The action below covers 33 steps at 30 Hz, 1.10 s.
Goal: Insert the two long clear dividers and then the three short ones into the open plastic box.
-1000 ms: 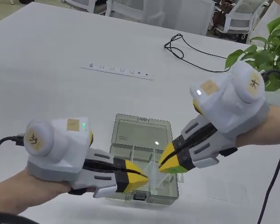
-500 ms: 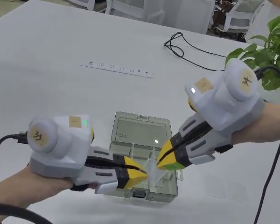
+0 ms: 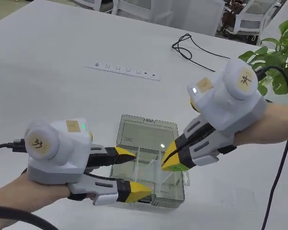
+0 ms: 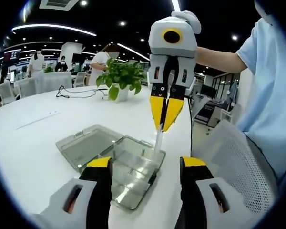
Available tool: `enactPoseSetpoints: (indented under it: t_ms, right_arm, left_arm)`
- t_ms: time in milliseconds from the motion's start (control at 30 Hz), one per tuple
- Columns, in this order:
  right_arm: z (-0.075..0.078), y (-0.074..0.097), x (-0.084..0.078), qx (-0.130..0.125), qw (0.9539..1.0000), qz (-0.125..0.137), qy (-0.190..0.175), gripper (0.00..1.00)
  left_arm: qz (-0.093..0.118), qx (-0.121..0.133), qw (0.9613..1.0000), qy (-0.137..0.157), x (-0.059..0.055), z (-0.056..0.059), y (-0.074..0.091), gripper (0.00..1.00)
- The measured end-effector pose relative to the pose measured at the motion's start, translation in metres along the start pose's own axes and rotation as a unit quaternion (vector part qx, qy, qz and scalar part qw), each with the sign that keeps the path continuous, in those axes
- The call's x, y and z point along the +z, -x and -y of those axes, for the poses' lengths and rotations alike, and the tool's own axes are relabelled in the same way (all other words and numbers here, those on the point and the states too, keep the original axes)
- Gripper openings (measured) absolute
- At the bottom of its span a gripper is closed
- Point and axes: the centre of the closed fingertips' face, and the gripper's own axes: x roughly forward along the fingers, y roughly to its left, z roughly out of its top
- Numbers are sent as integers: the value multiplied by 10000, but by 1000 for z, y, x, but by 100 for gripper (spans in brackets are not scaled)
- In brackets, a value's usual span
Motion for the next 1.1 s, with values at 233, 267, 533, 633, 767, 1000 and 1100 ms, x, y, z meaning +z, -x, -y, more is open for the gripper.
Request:
enactPoseSetpoints:
  t_ms: [233, 267, 533, 633, 767, 1000, 1100]
  right_arm:
    - [5, -4, 4, -10, 10000, -30, 4, 2]
    - [7, -5, 5, -26, 10000, -27, -13, 2]
    - [27, -9, 15, -327, 9993, 45, -180, 2]
    - [36, -11, 17, -443, 9987, 46, -240, 2]
    - [41, -15, 22, -465, 9984, 119, -293, 2]
    - [46, -29, 23, -463, 9988, 41, -151, 2]
    - [49, -33, 23, -457, 9988, 51, -162, 2]
  left_arm:
    - [-142, 645, 9977, 179, -11, -23, 9, 98]
    - [-196, 810, 9962, 235, -14, -29, 11, 100]
    - [-219, 1087, 9933, 318, -24, -44, 23, 100]
    - [-266, 1143, 9925, 327, -27, -45, 25, 100]
    - [-373, 1195, 9918, 251, -33, -45, 28, 100]
    - [-431, 1340, 9898, 238, -39, -48, 34, 100]
    - [-434, 1361, 9894, 257, -41, -47, 36, 100]
